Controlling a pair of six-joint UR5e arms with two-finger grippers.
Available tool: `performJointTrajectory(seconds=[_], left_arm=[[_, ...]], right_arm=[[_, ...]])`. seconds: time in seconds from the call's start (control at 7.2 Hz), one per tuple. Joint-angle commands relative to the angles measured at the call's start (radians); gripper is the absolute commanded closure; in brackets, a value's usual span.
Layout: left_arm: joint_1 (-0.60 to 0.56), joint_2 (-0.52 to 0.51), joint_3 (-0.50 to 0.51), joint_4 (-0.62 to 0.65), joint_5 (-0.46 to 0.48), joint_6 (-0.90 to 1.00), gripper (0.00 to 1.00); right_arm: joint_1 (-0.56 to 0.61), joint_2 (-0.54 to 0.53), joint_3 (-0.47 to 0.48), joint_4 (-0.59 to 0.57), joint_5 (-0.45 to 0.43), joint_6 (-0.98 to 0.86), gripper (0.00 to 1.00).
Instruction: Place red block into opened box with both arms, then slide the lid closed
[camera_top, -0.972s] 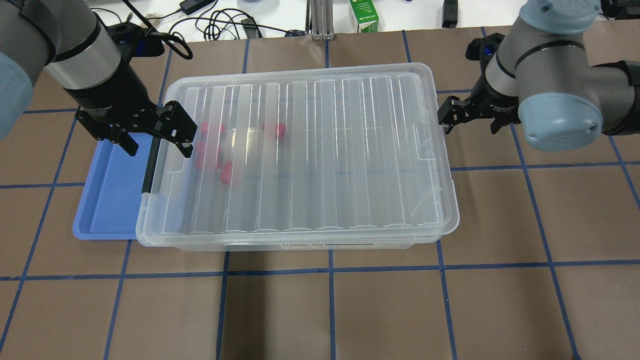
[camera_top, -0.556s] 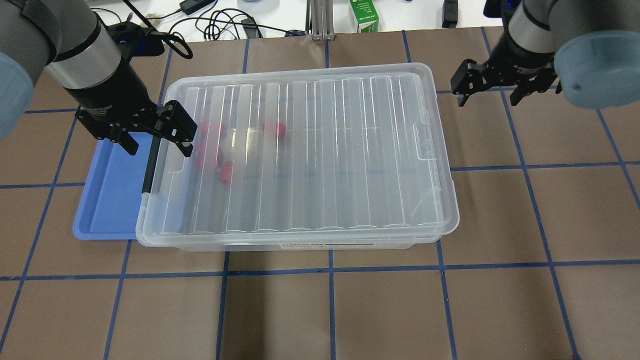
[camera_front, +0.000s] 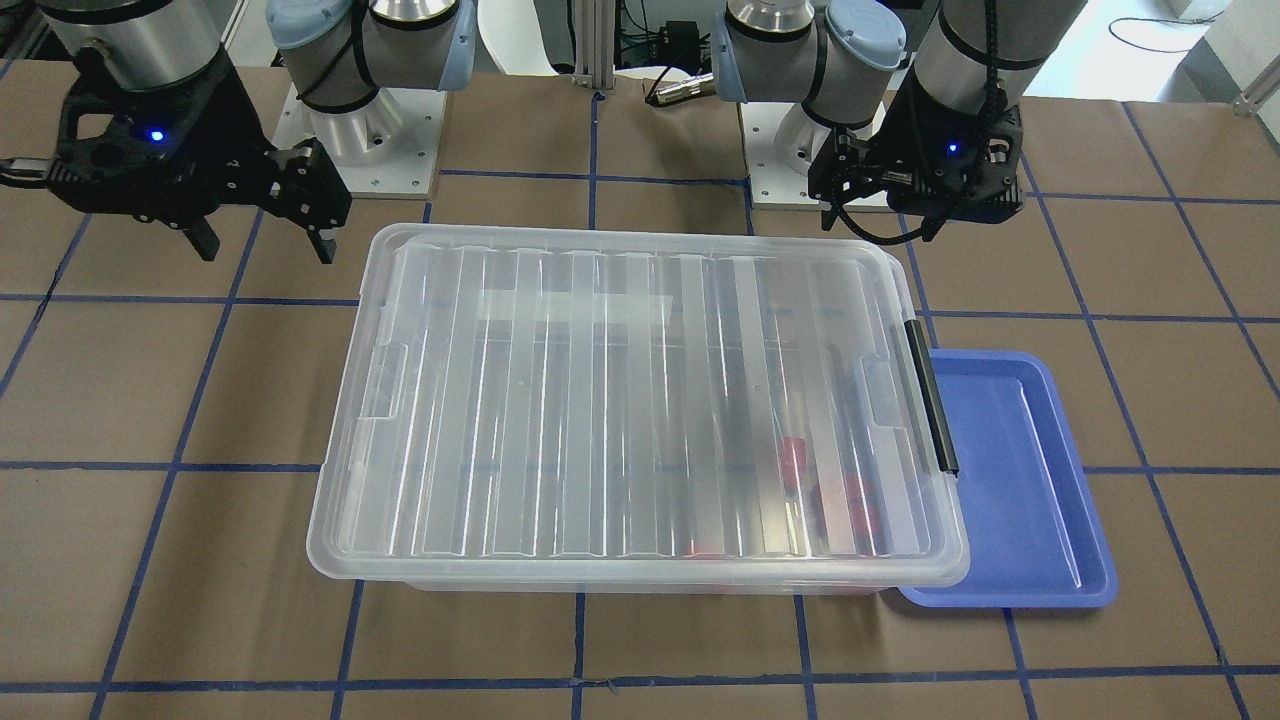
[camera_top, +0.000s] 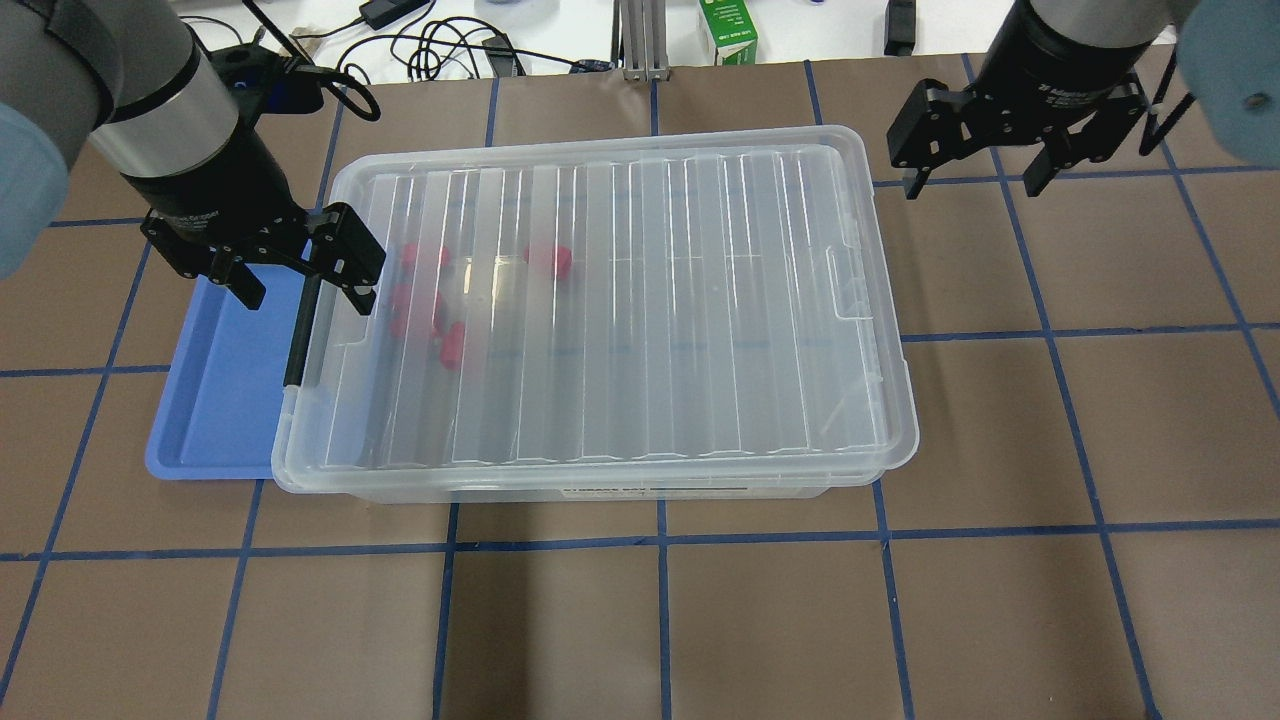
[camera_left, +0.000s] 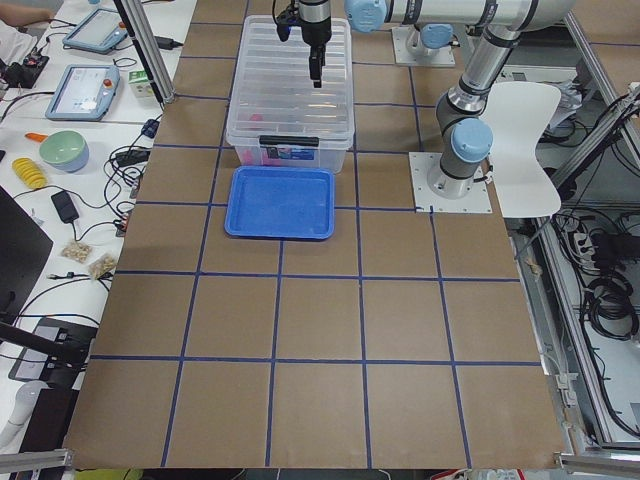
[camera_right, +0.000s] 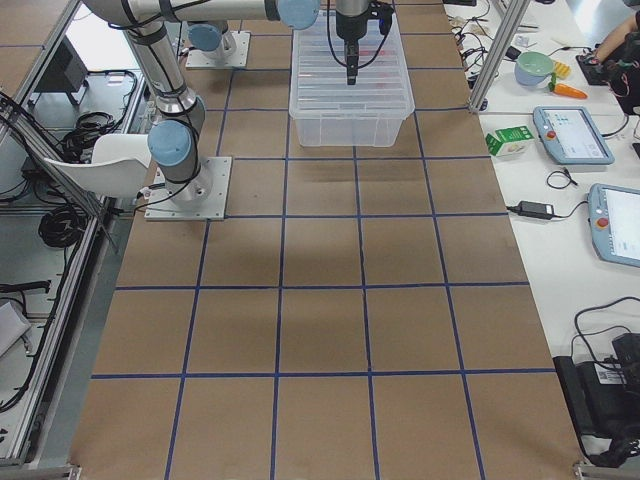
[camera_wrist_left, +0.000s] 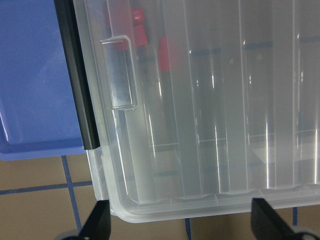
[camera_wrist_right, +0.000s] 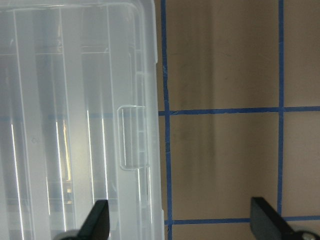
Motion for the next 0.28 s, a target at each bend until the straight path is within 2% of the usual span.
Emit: performJointTrajectory(seconds=[0.0, 0.14], left_arm=[[0.0, 0.0, 0.0, 0.0, 0.002, 0.0, 0.0], [0.0, 0.0, 0.0, 0.0, 0.002, 0.0, 0.0]], right_arm=[[0.069, 0.004, 0.002, -0.007, -0.009, 0.044, 0.0], [0.069, 0.004, 0.002, -0.006, -0.007, 0.04, 0.0]])
